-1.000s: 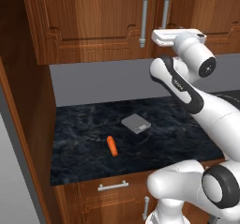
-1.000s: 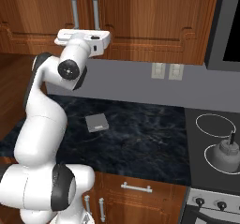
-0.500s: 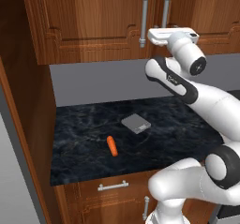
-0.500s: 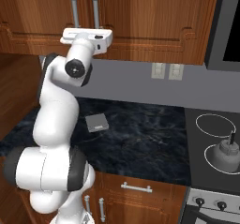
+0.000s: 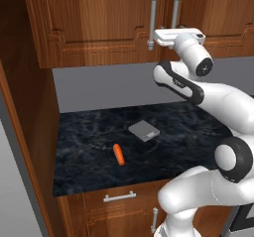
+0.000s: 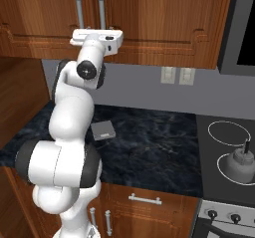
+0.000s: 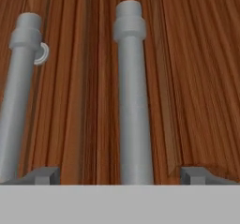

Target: Pick the pan from the cabinet and place it on the stove. Then turn on the stove burner for the pan.

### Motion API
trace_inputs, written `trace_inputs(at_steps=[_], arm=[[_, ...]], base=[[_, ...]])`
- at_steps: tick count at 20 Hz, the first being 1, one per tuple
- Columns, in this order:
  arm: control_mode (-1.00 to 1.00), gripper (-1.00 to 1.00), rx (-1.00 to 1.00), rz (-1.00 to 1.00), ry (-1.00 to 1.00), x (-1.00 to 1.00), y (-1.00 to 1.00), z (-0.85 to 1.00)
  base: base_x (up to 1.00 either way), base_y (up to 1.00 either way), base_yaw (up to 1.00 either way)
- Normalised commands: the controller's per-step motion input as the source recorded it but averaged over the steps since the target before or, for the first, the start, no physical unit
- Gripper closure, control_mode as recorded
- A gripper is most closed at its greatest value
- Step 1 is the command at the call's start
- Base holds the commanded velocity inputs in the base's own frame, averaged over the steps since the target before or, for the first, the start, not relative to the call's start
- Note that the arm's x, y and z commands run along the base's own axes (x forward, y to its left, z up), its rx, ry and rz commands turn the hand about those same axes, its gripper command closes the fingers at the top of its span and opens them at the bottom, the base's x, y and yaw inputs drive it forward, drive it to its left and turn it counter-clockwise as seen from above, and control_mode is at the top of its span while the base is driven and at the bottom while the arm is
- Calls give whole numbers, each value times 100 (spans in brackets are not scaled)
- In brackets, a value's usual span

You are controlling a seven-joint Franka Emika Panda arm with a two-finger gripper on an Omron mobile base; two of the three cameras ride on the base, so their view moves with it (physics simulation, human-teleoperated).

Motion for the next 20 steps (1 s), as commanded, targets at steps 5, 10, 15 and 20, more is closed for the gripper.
trace_inputs(at_steps=[5, 10, 15, 20], arm=[[-100, -100, 0, 0, 3, 34, 11, 0], [-100, 100, 0, 0, 5, 25, 16, 0], [-100, 100, -1, 0, 1, 0, 6, -2], [-100, 100, -3, 1, 2, 2, 25, -10]], base=[[0, 0, 0], [0, 0, 0], [0, 0, 0], [0, 0, 0]])
